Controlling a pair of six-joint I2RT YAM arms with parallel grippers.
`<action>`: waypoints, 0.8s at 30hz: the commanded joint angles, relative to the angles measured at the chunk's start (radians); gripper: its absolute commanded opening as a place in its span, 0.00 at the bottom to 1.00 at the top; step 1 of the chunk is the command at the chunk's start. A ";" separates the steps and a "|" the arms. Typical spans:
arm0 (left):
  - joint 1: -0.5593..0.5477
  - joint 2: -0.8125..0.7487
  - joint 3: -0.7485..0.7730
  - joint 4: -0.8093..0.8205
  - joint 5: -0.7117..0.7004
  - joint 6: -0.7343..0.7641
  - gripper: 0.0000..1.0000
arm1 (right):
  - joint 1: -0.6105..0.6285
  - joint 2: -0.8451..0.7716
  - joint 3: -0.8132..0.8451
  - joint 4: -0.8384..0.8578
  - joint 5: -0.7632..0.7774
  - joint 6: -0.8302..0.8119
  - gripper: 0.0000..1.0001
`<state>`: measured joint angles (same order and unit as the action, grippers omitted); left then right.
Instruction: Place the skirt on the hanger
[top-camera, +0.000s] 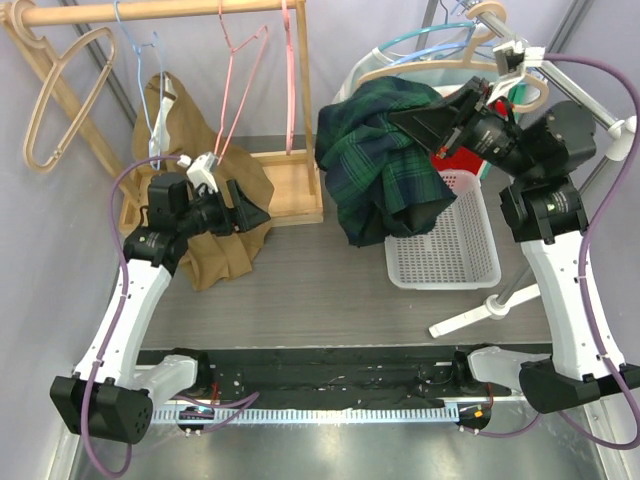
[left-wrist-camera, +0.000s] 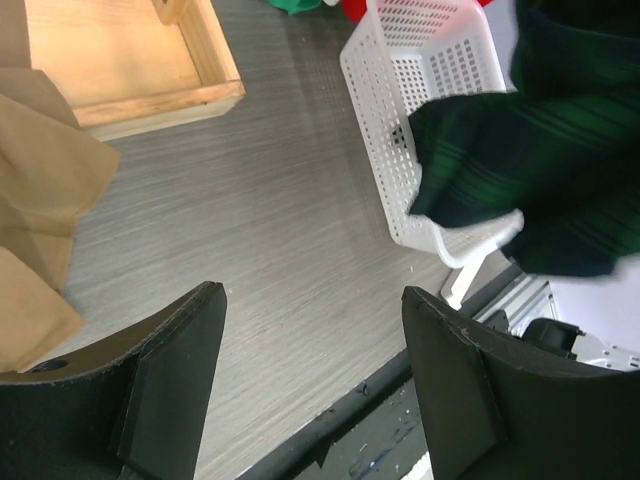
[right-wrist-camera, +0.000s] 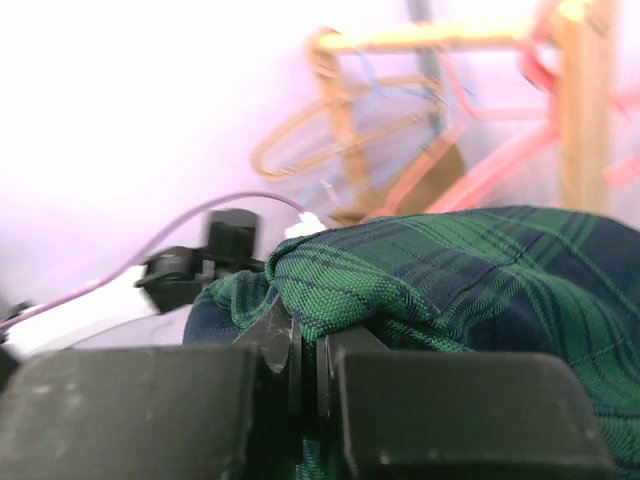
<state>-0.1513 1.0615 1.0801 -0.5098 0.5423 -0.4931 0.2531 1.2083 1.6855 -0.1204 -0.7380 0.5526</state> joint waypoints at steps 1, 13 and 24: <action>-0.007 0.000 0.000 0.070 -0.048 -0.022 0.75 | 0.003 -0.021 0.095 0.384 -0.201 0.177 0.01; -0.007 -0.026 -0.042 0.040 -0.307 -0.117 0.77 | 0.112 -0.003 -0.496 0.335 -0.271 0.250 0.01; -0.007 -0.014 -0.143 0.024 -0.266 -0.139 0.78 | 0.112 0.042 -0.742 -0.048 -0.261 -0.091 0.01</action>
<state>-0.1551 1.0554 0.9745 -0.4976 0.2508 -0.6258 0.3634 1.2903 0.8829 -0.0425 -0.9874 0.6598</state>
